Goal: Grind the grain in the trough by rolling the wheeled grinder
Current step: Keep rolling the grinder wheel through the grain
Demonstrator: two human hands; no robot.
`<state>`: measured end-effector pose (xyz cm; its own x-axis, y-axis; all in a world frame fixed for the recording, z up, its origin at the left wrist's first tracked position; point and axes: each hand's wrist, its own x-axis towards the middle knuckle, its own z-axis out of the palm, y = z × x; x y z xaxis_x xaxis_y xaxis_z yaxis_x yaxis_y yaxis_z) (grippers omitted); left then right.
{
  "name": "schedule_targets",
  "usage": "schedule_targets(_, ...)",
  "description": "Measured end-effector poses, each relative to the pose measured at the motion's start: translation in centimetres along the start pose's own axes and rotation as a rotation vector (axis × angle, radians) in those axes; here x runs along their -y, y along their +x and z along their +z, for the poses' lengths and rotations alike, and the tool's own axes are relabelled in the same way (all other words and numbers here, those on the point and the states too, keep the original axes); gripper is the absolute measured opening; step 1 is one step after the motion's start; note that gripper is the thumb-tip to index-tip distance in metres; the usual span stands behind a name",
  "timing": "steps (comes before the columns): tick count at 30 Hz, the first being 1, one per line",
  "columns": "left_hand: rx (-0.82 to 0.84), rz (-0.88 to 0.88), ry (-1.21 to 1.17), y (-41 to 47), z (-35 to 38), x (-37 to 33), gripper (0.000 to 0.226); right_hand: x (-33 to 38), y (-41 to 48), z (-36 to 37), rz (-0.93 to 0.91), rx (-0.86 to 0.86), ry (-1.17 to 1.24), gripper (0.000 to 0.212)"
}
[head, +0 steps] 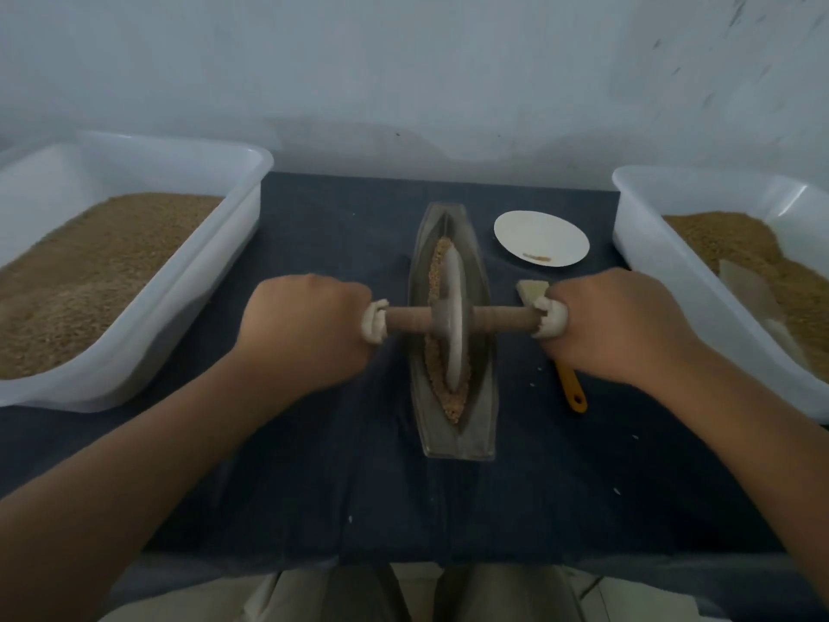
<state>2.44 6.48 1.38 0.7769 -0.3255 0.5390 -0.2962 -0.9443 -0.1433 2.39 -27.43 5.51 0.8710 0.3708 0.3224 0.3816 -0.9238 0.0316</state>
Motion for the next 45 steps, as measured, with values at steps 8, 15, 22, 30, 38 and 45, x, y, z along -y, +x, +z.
schedule_targets(8,0.262,-0.18,-0.019,10.9,3.5,0.8,0.047,-1.8,8.6,3.0,0.165,-0.04,-0.058,0.032)
schedule_targets(15,0.249,-0.09,0.014,4.4,1.4,0.1,0.03,-0.9,5.0,1.0,0.13,0.206,-0.115,0.041)
schedule_targets(22,0.284,-0.091,0.006,2.0,0.7,0.2,0.033,-0.5,2.9,0.7,0.069,0.164,-0.092,0.033)
schedule_targets(30,0.279,-0.146,0.03,11.0,2.4,0.1,0.048,-1.7,8.9,3.3,0.264,0.118,-0.137,0.032)
schedule_targets(38,0.002,-0.008,0.046,0.8,-0.4,-0.2,0.043,-0.6,0.3,1.0,0.038,0.028,0.058,0.026)
schedule_targets(45,0.234,-0.146,0.02,10.2,3.3,0.3,0.037,-2.1,7.7,3.5,0.172,-0.002,-0.046,0.026)
